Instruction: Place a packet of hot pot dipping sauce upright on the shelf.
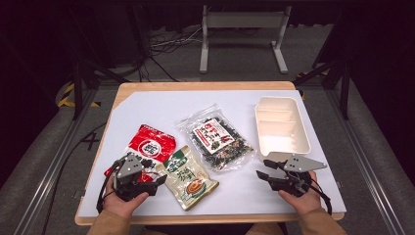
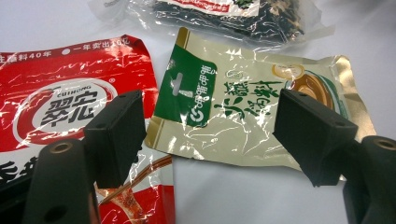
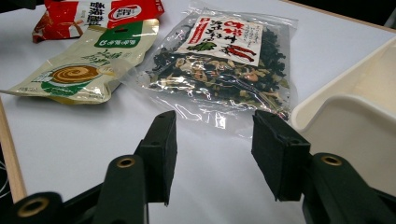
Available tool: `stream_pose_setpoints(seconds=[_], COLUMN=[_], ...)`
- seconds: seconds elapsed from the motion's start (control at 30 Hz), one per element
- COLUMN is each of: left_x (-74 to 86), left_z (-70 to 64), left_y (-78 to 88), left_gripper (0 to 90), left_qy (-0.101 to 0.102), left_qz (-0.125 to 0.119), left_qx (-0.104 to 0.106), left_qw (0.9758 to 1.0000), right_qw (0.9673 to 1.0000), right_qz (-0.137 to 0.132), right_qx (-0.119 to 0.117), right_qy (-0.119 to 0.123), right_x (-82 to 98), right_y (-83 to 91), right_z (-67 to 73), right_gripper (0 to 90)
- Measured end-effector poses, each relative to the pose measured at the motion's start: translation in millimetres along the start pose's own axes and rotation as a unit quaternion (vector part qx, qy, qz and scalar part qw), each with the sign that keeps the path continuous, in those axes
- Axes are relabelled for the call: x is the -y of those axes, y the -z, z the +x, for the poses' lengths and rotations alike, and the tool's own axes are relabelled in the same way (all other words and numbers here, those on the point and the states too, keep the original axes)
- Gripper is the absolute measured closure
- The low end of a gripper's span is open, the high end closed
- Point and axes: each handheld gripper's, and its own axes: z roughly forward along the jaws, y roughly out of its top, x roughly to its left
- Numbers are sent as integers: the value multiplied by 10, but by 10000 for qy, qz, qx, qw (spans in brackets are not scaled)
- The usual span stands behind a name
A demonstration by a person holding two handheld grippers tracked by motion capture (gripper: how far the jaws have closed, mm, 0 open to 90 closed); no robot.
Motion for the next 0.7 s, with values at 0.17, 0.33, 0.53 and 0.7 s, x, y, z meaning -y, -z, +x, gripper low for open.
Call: stream_pose_setpoints(seconds=[0.17, 0.33, 0.53, 0.7], left_x=[-47, -111, -192, -287], left_z=[2, 11, 17, 44], left_y=[-9, -15, -90, -115], left_gripper=[247, 242, 227, 215], left_qy=[119, 229, 289, 356], left_qz=[-24, 132, 479, 563], left_qx=[79, 198, 323, 272], left_qw=[9999, 9995, 9979, 9974], right_qw=[9998, 9998, 9997, 9996], right_qz=[172, 191, 202, 238], right_qx=[-113, -106, -116, -140], right_qy=[-12, 38, 21, 16], right_x=[9, -4, -7, -3], right_y=[-65, -78, -81, -88], right_z=[18, 43, 40, 42], right_gripper=[482, 472, 462, 457])
